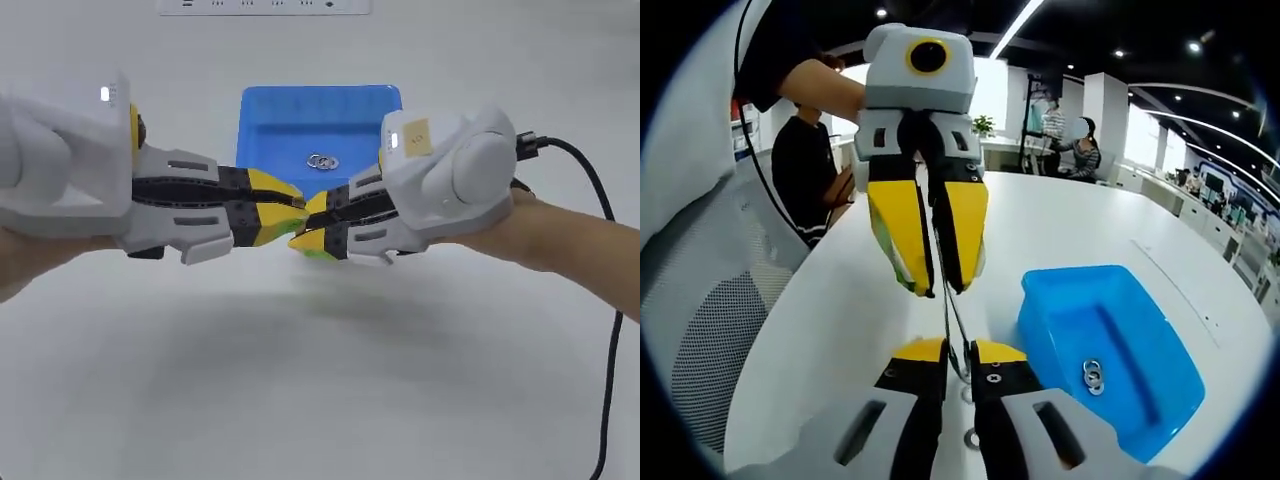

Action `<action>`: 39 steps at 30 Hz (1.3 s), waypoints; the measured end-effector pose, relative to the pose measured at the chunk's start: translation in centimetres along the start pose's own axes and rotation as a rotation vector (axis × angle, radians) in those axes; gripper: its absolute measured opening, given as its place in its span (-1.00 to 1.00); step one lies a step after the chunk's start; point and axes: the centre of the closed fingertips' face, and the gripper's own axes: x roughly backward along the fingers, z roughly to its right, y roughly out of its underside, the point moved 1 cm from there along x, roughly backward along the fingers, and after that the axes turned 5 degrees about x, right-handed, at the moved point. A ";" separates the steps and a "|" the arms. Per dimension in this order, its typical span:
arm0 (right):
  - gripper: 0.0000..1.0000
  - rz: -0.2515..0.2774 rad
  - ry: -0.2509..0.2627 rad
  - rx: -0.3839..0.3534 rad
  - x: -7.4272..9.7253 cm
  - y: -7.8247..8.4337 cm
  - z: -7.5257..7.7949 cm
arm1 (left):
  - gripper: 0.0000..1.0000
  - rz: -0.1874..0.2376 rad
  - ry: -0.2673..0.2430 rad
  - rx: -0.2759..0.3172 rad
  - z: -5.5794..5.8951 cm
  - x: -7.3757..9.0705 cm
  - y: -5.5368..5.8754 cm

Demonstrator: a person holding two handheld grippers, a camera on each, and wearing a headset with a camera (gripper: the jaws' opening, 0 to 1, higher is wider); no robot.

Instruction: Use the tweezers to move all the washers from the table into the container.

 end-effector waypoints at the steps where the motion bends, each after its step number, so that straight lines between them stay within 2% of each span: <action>1: -0.81 0.000 0.007 -0.005 0.0 0.1 0.1 | -0.77 0.007 0.000 0.000 0.1 0.1 -0.2; 4: -0.81 0.008 0.018 -0.022 0.1 -0.1 -0.1 | -0.68 0.018 0.016 0.006 0.9 0.4 -0.6; 8: -0.82 0.008 0.027 -0.023 0.4 -0.7 -0.2 | -0.59 0.013 -0.006 -0.011 1.0 1.0 -0.4; 12: -0.82 0.017 0.044 -0.022 1.0 -1.5 -0.2 | -0.46 0.054 -0.047 0.006 1.0 2.1 -0.8; 15: -0.82 0.022 0.067 -0.026 1.6 -2.1 0.0 | -0.41 0.092 -0.049 0.012 1.7 3.0 -1.2; 17: -0.82 0.032 0.081 -0.031 2.0 -2.6 0.1 | -0.35 0.102 -0.062 0.021 2.2 3.5 -1.2; 20: -0.82 0.035 0.083 -0.020 2.5 -3.2 0.1 | -0.21 0.101 -0.080 0.021 2.6 4.0 -0.9; 23: -0.82 0.036 0.088 -0.023 3.1 -3.5 0.1 | -0.11 0.097 -0.070 0.021 3.3 4.4 -0.6; 27: -0.82 0.040 0.104 -0.031 4.1 -3.9 0.3 | 0.16 0.112 -0.107 0.021 3.2 4.9 -0.6; 33: -0.82 0.069 0.157 -0.031 6.0 -5.4 2.1 | 0.29 0.138 -0.152 0.027 3.1 5.5 -0.6; 36: -0.82 0.090 0.189 -0.046 6.9 -6.1 3.6 | 0.34 0.148 -0.162 0.033 3.1 5.6 -0.3; 37: -0.82 0.096 0.197 -0.052 7.1 -6.2 4.0 | 0.36 0.141 -0.161 0.035 3.2 5.6 -0.2; 39: -0.82 0.112 0.212 -0.076 7.3 -6.5 5.0 | 0.42 0.084 -0.141 0.001 3.8 5.5 0.7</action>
